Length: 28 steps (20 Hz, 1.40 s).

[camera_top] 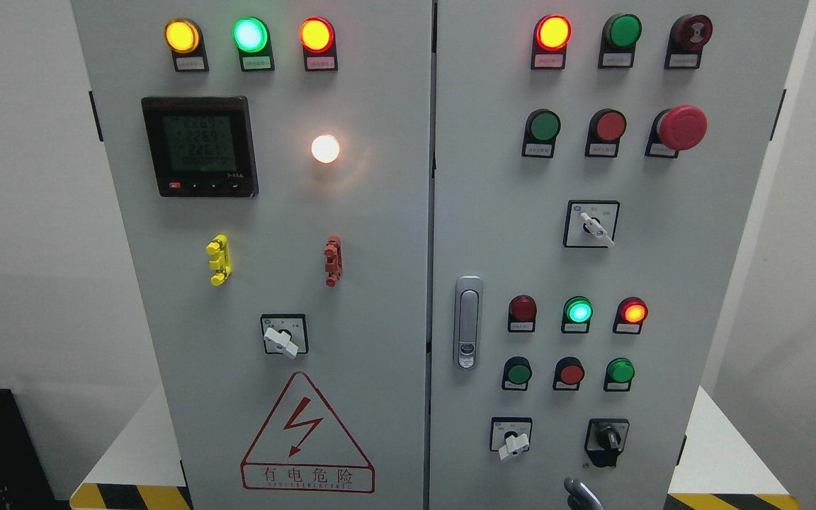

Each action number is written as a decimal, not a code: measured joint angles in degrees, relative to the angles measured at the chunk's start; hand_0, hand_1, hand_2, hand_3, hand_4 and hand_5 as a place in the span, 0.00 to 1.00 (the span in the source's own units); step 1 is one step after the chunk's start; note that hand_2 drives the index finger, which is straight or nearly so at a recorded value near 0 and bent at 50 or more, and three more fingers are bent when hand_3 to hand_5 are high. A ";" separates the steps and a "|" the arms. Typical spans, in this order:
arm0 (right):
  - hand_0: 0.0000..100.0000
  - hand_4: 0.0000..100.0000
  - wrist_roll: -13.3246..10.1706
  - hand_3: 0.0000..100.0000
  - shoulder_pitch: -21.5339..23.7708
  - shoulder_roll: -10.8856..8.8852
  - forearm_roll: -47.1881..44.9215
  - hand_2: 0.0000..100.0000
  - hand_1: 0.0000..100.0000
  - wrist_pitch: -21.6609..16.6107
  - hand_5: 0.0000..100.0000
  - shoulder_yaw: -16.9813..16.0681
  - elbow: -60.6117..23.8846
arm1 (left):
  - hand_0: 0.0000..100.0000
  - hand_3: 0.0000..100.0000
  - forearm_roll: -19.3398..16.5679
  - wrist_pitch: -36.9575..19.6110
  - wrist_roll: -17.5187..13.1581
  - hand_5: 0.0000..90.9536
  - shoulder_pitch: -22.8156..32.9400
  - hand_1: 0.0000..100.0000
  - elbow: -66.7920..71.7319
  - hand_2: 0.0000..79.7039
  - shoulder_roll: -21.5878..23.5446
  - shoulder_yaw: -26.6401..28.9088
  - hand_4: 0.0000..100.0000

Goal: Press green start button

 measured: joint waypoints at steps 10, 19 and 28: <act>0.20 0.08 0.52 0.15 -1.17 0.02 3.18 0.00 0.27 -2.98 0.00 -0.17 -0.02 | 0.12 0.00 0.00 0.00 0.00 0.00 0.00 0.56 0.00 0.00 0.00 0.00 0.00; 0.21 0.38 -1.69 0.44 -5.29 0.04 15.54 0.00 0.33 -5.31 0.18 -2.04 0.83 | 0.12 0.00 0.00 0.00 0.00 0.00 0.00 0.56 -0.01 0.00 0.00 0.00 0.00; 0.43 0.50 -3.45 0.52 -7.67 0.11 31.13 0.00 0.34 -6.48 0.34 -4.54 1.05 | 0.12 0.00 0.00 0.00 0.00 0.00 0.00 0.56 -0.01 0.00 0.00 0.00 0.00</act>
